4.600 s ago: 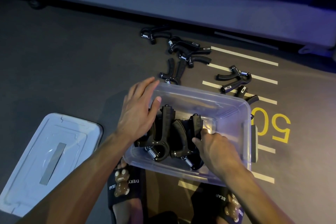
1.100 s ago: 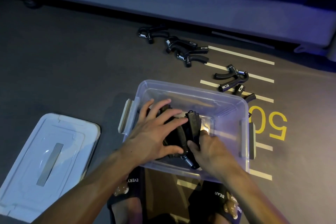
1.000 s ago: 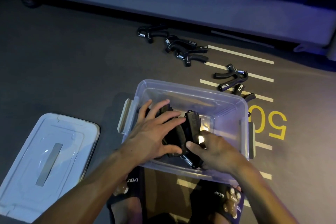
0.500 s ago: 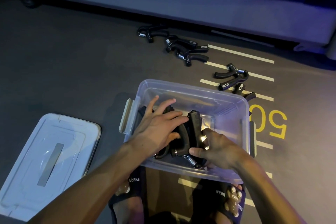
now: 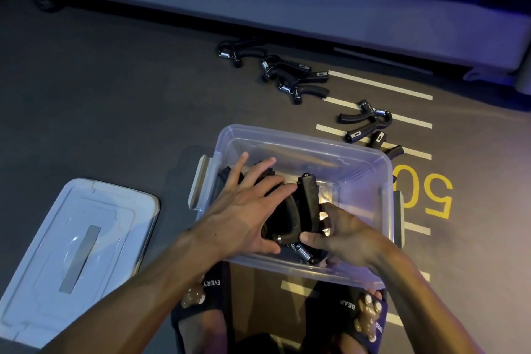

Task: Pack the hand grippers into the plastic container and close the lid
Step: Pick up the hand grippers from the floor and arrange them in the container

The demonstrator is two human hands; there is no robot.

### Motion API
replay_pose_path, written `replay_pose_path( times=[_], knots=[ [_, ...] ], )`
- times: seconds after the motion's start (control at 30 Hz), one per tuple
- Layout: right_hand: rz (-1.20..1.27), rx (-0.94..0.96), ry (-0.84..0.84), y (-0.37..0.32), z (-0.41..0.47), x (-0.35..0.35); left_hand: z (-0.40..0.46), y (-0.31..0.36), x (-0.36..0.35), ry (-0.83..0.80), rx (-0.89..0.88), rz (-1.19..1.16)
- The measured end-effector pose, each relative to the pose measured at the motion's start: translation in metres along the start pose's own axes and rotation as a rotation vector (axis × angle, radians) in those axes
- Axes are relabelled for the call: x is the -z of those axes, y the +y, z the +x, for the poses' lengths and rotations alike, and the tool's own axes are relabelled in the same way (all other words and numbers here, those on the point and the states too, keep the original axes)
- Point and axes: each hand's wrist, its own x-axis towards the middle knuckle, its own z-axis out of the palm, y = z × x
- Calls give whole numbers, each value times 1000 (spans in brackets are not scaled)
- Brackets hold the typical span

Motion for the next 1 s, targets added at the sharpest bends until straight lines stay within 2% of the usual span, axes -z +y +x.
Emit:
replay_pose_path(
  times=[0.1,0.43,0.87,1.0],
  knots=[
    [14,13,0,1,1,0,1,-2,1,-17,-6,-7],
    [-242,-16,49,2,6,-7,-1,-8,-2,-19,5,-62],
    [-216,-1,41,0,3,-9,-4,-14,-4,-39,7,-88],
    [-189,18,50,6,4,-7,-3,-12,1,4,-1,-182]
  ],
)
